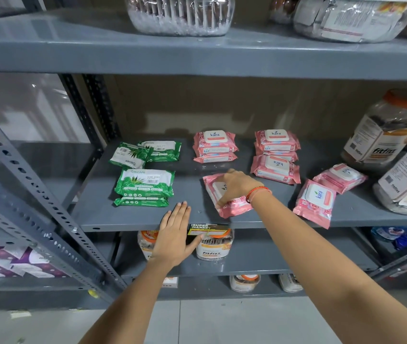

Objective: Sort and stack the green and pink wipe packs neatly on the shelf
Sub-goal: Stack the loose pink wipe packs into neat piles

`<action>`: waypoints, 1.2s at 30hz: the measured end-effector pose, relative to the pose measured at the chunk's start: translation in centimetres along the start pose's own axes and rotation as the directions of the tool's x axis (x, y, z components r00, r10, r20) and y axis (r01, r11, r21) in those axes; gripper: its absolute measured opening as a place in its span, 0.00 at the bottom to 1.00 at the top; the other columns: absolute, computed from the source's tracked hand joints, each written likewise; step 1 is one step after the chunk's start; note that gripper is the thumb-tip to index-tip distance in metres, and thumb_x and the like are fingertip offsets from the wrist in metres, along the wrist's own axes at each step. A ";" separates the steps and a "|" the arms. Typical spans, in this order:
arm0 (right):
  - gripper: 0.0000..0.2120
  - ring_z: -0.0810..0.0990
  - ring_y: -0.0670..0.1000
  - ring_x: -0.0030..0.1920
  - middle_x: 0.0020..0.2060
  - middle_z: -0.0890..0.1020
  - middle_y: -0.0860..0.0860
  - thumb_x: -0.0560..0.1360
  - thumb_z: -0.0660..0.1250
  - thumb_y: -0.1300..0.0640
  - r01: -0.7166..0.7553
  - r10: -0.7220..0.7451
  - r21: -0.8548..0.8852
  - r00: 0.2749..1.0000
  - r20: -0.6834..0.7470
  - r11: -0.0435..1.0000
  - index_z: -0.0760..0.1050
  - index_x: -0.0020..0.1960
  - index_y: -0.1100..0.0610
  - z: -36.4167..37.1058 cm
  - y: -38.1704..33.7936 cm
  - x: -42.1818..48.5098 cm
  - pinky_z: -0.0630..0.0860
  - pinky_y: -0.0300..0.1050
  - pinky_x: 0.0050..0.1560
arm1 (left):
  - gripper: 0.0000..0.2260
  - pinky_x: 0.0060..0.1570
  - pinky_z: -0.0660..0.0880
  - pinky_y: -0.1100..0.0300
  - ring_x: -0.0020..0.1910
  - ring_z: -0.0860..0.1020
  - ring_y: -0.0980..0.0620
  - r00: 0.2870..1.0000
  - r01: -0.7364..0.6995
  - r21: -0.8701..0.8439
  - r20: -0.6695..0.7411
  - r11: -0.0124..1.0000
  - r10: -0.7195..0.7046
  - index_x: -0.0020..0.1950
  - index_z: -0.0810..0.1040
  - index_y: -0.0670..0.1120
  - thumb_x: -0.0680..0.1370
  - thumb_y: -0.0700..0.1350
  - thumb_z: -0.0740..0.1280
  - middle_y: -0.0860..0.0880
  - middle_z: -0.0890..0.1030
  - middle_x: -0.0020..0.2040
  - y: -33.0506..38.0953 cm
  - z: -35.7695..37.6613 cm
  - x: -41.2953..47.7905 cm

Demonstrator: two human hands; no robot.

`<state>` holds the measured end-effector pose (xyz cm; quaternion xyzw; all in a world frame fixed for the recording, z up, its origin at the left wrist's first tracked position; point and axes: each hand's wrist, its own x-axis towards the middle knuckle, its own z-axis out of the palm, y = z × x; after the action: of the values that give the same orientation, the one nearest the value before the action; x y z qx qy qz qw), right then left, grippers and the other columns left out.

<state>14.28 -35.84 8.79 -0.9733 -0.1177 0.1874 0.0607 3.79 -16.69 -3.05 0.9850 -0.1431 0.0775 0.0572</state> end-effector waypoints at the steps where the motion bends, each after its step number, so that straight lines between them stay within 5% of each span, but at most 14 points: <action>1: 0.39 0.67 0.62 0.67 0.67 0.68 0.58 0.63 0.75 0.38 -0.064 0.064 -0.005 0.997 -0.035 0.998 0.69 0.69 0.53 0.2 -0.3 -0.2 0.70 0.54 0.66 | 0.37 0.68 0.54 0.46 0.72 0.60 0.45 1.000 0.002 0.001 0.002 1.000 -0.002 0.72 0.62 0.39 0.77 0.67 0.44 0.42 0.64 0.72 0.0 0.0 0.0; 5: 0.42 0.75 0.57 0.59 0.60 0.73 0.59 0.66 0.62 0.27 -0.333 0.327 0.005 0.924 -0.198 0.943 0.72 0.65 0.59 1.5 -2.4 -0.2 0.74 0.48 0.57 | 0.37 0.68 0.54 0.47 0.72 0.60 0.45 1.000 0.005 0.020 0.013 1.000 -0.005 0.72 0.62 0.39 0.76 0.67 0.44 0.42 0.64 0.72 -0.1 0.2 0.0; 8: 0.44 0.75 0.58 0.63 0.64 0.72 0.59 0.67 0.63 0.28 -0.324 0.366 0.228 0.915 -0.170 0.918 0.68 0.69 0.60 0.9 -2.1 0.1 0.74 0.49 0.59 | 0.37 0.68 0.55 0.47 0.71 0.61 0.45 1.000 0.007 0.034 0.015 0.999 -0.007 0.71 0.62 0.39 0.76 0.67 0.44 0.41 0.65 0.72 -0.1 0.2 0.0; 12: 0.47 0.62 0.59 0.74 0.75 0.60 0.55 0.67 0.74 0.44 -0.053 0.049 0.094 0.998 0.046 0.994 0.52 0.77 0.52 -2.2 0.7 -0.7 0.64 0.54 0.70 | 0.37 0.69 0.52 0.48 0.72 0.59 0.45 1.000 0.007 0.028 0.007 1.000 -0.007 0.73 0.60 0.39 0.76 0.67 0.46 0.42 0.62 0.73 -0.1 0.2 0.1; 16: 0.51 0.53 0.58 0.77 0.77 0.52 0.54 0.63 0.78 0.56 0.123 -0.124 0.016 0.978 0.169 0.992 0.52 0.77 0.48 -1.4 2.5 -0.3 0.56 0.57 0.75 | 0.38 0.70 0.53 0.48 0.73 0.57 0.45 1.000 0.005 0.017 -0.001 1.000 -0.005 0.73 0.59 0.39 0.76 0.67 0.45 0.42 0.61 0.74 0.0 0.1 0.1; 18: 0.49 0.54 0.59 0.75 0.77 0.52 0.53 0.65 0.78 0.58 0.125 -0.127 0.023 0.986 0.111 0.992 0.53 0.77 0.48 0.2 2.7 -0.4 0.58 0.56 0.74 | 0.38 0.70 0.52 0.49 0.73 0.57 0.45 1.000 0.005 0.013 0.002 1.000 -0.005 0.73 0.58 0.40 0.75 0.68 0.43 0.42 0.61 0.74 0.0 0.1 0.1; 23: 0.45 0.62 0.59 0.70 0.69 0.66 0.56 0.65 0.72 0.36 -0.029 0.018 -0.053 0.980 -0.198 0.998 0.57 0.76 0.46 3.0 1.1 -0.6 0.65 0.56 0.67 | 0.39 0.70 0.50 0.49 0.73 0.56 0.45 1.000 0.007 0.013 0.003 1.000 -0.007 0.73 0.58 0.40 0.75 0.68 0.42 0.42 0.60 0.74 0.0 0.1 0.1; 27: 0.43 0.64 0.59 0.68 0.66 0.68 0.58 0.66 0.68 0.32 -0.186 0.168 -0.023 0.928 -0.331 0.982 0.59 0.74 0.49 5.0 -1.2 -0.6 0.66 0.53 0.66 | 0.38 0.69 0.54 0.48 0.72 0.59 0.45 1.000 0.013 0.018 0.016 1.000 -0.014 0.72 0.60 0.39 0.76 0.67 0.45 0.42 0.63 0.73 0.0 0.2 0.0; 36: 0.44 0.62 0.60 0.69 0.67 0.67 0.58 0.67 0.68 0.32 -0.160 0.152 -0.001 0.938 -0.312 0.987 0.57 0.75 0.49 4.9 -0.8 -0.5 0.64 0.54 0.68 | 0.38 0.68 0.54 0.48 0.71 0.61 0.45 0.999 0.027 0.037 0.028 0.999 -0.028 0.72 0.61 0.39 0.76 0.68 0.44 0.42 0.64 0.72 -0.1 0.4 0.1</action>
<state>11.80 -34.83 4.56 -0.9976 -0.0315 0.0345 0.0504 3.95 -16.67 -3.41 0.9888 -0.1288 0.0654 0.0381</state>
